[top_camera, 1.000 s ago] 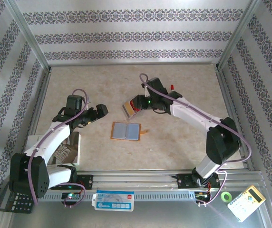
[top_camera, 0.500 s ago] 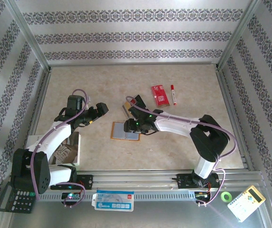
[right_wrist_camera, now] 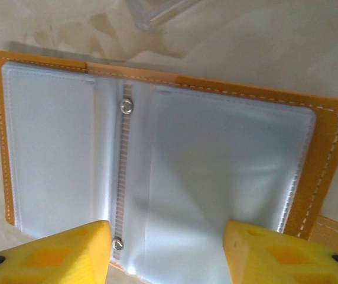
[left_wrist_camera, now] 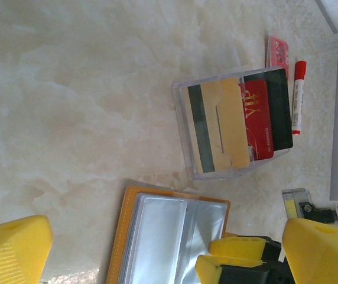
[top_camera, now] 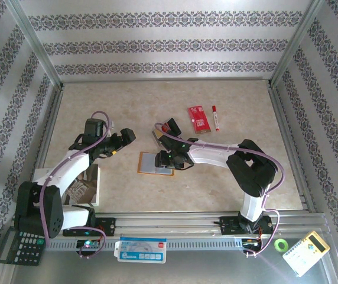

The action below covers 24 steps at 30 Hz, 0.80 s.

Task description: Take the credit cards out of the card holder

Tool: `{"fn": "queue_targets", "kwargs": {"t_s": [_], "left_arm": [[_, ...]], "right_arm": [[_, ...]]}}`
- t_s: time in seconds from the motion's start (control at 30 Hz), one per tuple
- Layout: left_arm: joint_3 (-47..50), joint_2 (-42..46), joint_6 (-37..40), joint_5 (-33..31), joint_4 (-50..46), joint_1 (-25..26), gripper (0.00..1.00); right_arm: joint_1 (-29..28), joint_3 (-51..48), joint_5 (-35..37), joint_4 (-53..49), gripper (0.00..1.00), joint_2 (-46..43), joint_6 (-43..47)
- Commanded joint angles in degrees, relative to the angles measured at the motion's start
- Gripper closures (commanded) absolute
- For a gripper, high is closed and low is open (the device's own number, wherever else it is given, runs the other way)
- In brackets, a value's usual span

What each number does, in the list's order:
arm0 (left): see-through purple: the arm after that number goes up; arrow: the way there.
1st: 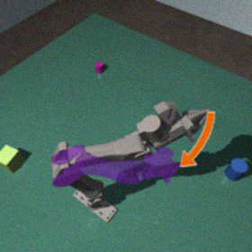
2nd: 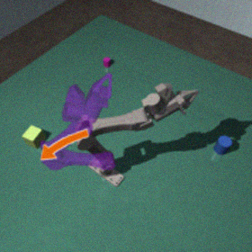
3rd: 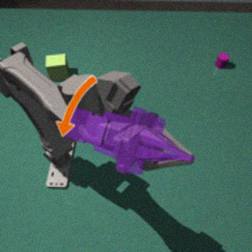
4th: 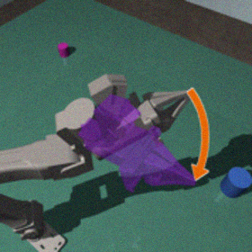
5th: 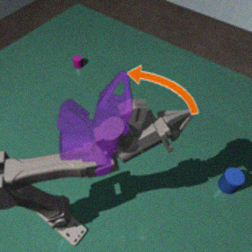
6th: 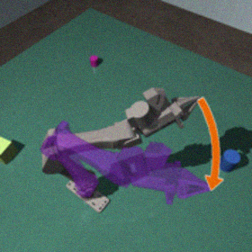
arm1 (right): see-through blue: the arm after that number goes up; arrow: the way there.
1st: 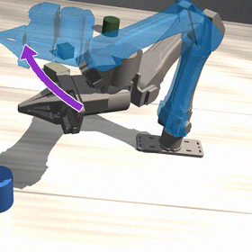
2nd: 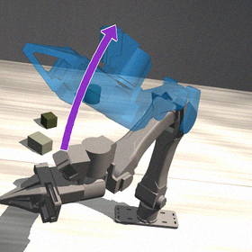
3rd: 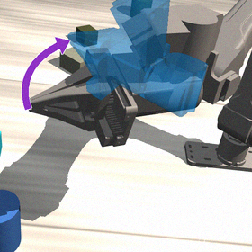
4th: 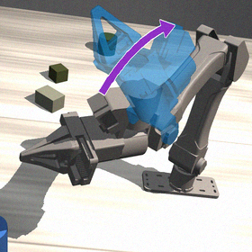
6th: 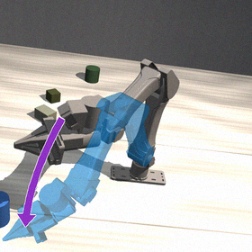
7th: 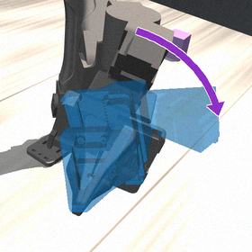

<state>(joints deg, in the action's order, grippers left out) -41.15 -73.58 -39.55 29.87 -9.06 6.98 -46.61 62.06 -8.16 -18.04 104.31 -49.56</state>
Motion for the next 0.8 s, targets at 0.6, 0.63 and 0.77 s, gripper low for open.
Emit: {"fn": "queue_targets", "kwargs": {"t_s": [0.6,0.63,0.77], "left_arm": [[0.9,1.6,-0.7,-3.8,-0.3,-1.1,0.0],[0.7,1.6,-0.1,-4.1,-0.8,-1.3,0.0],[-0.9,1.9,2.6,-8.0,-5.4,-2.7,0.0]], "right_arm": [[-6.9,18.8,11.0,-14.7,0.37,9.3,5.2],[-6.9,19.2,11.3,-15.0,0.36,9.6,5.4],[-6.9,19.9,11.4,-15.5,0.32,10.4,6.1]]}}
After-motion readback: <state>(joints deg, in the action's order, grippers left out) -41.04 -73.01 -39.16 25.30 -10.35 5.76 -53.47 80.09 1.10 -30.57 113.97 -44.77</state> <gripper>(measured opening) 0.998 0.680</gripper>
